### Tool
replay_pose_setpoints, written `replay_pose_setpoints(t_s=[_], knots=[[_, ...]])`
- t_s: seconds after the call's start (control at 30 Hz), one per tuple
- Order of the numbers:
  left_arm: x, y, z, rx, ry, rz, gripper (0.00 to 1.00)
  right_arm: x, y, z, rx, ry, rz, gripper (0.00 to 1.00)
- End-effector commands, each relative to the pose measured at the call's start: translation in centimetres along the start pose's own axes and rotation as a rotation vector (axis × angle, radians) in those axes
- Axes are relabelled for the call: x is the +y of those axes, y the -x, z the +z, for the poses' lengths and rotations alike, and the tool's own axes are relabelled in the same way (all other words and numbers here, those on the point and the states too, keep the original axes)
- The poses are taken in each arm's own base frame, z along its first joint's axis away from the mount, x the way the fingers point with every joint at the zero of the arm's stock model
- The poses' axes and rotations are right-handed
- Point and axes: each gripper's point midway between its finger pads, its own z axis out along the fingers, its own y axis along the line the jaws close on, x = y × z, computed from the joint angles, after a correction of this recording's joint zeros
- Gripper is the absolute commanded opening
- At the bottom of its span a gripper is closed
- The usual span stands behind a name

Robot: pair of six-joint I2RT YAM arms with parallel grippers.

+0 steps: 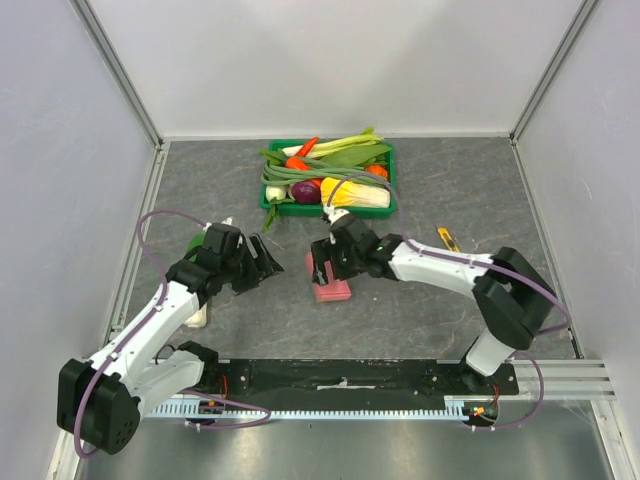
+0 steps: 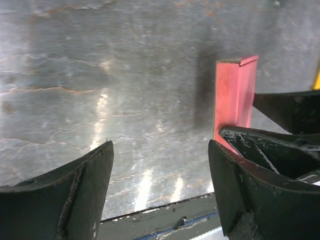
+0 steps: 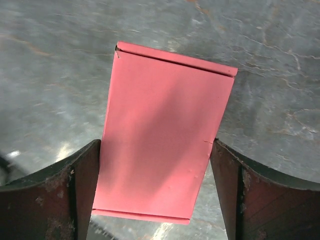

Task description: Unpack the express box

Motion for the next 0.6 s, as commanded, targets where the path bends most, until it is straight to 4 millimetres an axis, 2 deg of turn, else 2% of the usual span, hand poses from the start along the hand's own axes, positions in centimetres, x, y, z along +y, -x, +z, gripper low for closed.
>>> replay_pose_setpoints(t_s=[0.0, 0.03, 0.1, 0.13, 0.27, 0.37, 0.43, 0.57], knots=[[-4.5, 0.8, -0.9, -0.002, -0.223, 0.077, 0.82, 5.5, 2.8, -4.7, -0.067, 0.416, -0.041, 0.67], [-5.6, 1.3, -1.2, -0.016, -0.269, 0.080, 0.82, 6.1, 3.4, -5.4, -0.087, 0.466, -0.044, 0.67], [-7.2, 0.9, -1.8, 0.016, -0.353, 0.086, 0.82, 7.2, 2.5, -6.3, -0.060, 0.562, -0.038, 0.67], [-7.9, 0.9, -2.0, 0.023, -0.382, 0.074, 0.82, 7.8, 3.0, -6.5, -0.082, 0.595, -0.041, 0.67], [-9.8, 1.0, -2.4, 0.053, -0.457, 0.063, 0.82, 8.2, 2.8, -6.8, -0.083, 0.634, -0.037, 0.67], [-9.8, 1.1, -1.8, 0.073, -0.438, 0.025, 0.82, 8.4, 3.2, -7.0, -0.099, 0.640, -0.039, 0.67], [-9.5, 0.4, -1.0, 0.119, -0.415, -0.012, 0.79, 8.7, 3.5, -7.3, -0.117, 0.654, -0.043, 0.67], [-9.1, -1.1, 0.0, 0.207, -0.393, -0.057, 0.65, 8.6, 4.1, -7.2, -0.142, 0.644, -0.043, 0.67]])
